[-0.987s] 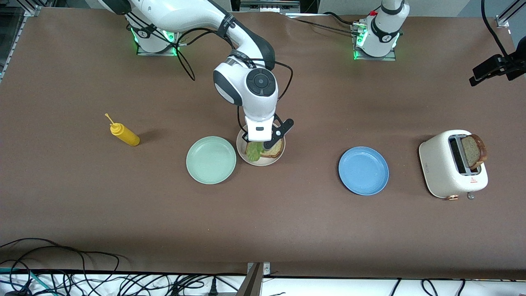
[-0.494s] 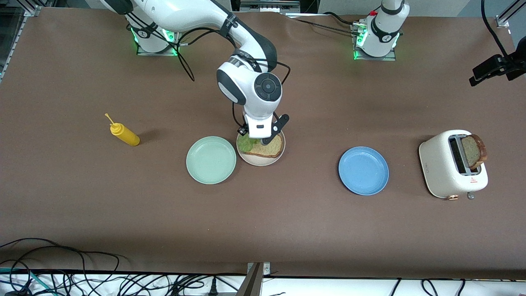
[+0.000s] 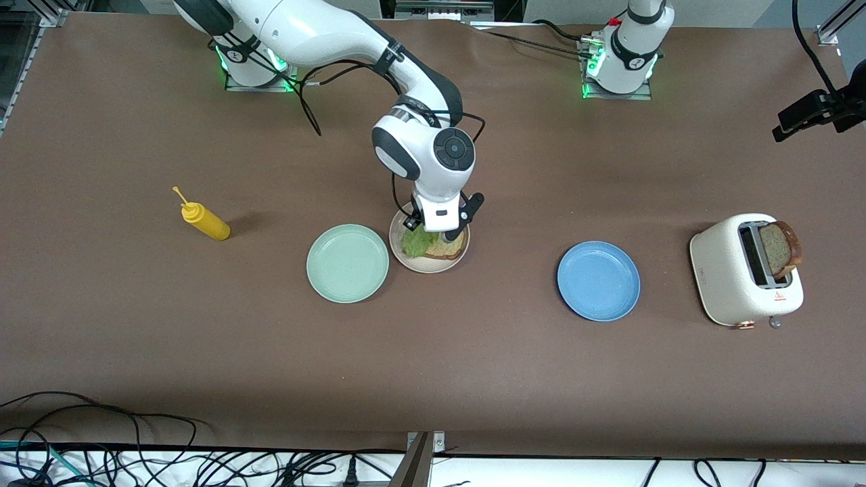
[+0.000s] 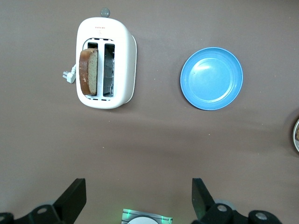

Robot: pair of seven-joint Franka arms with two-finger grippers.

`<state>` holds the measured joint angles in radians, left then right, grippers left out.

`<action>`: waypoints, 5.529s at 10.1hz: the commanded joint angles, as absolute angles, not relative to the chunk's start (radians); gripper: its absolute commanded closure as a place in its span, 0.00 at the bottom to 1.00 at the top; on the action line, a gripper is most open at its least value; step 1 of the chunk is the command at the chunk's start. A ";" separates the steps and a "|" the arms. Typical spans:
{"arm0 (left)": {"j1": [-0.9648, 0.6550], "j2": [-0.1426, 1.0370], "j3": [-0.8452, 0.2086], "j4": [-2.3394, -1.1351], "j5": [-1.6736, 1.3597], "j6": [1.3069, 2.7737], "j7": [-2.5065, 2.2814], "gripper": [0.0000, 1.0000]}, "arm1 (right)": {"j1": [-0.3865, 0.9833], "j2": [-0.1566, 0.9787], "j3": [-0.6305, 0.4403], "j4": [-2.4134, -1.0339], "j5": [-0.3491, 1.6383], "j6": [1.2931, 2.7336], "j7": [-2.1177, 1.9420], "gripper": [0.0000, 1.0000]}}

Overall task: Make sandwich on beige plate with both arms
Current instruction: 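Lower the lettuce onto the bread and open the right gripper, then move the right gripper to the mustard while the left gripper reaches the toaster, then grasp the mustard bottle with the right gripper while the left lifts toast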

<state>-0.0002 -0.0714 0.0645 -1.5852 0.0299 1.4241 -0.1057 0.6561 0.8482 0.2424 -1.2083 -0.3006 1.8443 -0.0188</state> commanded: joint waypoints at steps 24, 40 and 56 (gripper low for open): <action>0.020 0.138 0.081 -1.513 0.231 1.404 -0.084 0.00 | 0.152 0.445 0.178 -1.192 -0.098 1.407 0.003 0.00; 0.233 0.525 0.072 -1.439 0.083 1.743 0.112 0.01 | -0.026 0.400 -0.535 -1.930 0.745 1.588 -1.693 0.00; 0.209 0.319 0.052 -1.246 0.052 1.263 0.141 1.00 | -0.126 0.862 -0.471 -1.796 1.172 1.330 -2.625 0.00</action>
